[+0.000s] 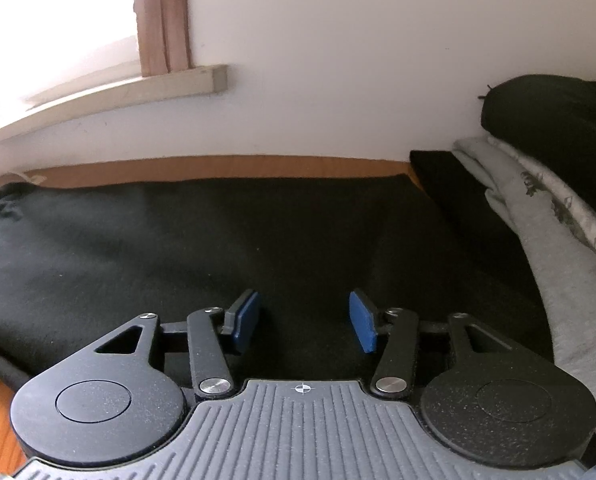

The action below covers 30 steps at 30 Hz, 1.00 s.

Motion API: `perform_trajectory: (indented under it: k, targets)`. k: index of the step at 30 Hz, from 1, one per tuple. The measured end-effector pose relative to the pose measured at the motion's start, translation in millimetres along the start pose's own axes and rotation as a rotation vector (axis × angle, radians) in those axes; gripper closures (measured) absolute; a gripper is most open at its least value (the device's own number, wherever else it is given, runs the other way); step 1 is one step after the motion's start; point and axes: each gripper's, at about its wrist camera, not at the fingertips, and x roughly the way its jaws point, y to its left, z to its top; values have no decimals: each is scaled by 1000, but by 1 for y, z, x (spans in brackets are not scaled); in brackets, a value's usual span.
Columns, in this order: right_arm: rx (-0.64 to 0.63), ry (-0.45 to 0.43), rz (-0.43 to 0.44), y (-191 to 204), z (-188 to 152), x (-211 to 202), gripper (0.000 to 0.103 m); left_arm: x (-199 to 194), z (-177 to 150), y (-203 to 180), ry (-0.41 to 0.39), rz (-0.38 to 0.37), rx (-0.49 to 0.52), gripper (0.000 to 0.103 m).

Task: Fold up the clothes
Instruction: 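Open both tools and move them along the sweatpants toward the waistband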

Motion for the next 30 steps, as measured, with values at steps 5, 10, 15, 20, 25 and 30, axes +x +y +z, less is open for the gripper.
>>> perform_trajectory:
  k: [5,10,15,20,25,30]
  targets:
    - [15,-29,51,30,8,-5,40,-19,6,15,11,-4,29,29]
    - [-47,-6,107,78,15,8,40,-39,-2,37,65,-2,113,43]
    - [-57,-11,89,92,14,22,32,-46,-12,57,62,-8,96,49]
    - [-63,-20,76,96,10,21,31,-64,-12,70,-4,5,79,100]
    - [-63,-15,88,92,10,23,29,-88,23,90,-107,72,11,100]
    - [-72,-12,97,92,10,23,25,-62,11,107,41,159,17,86]
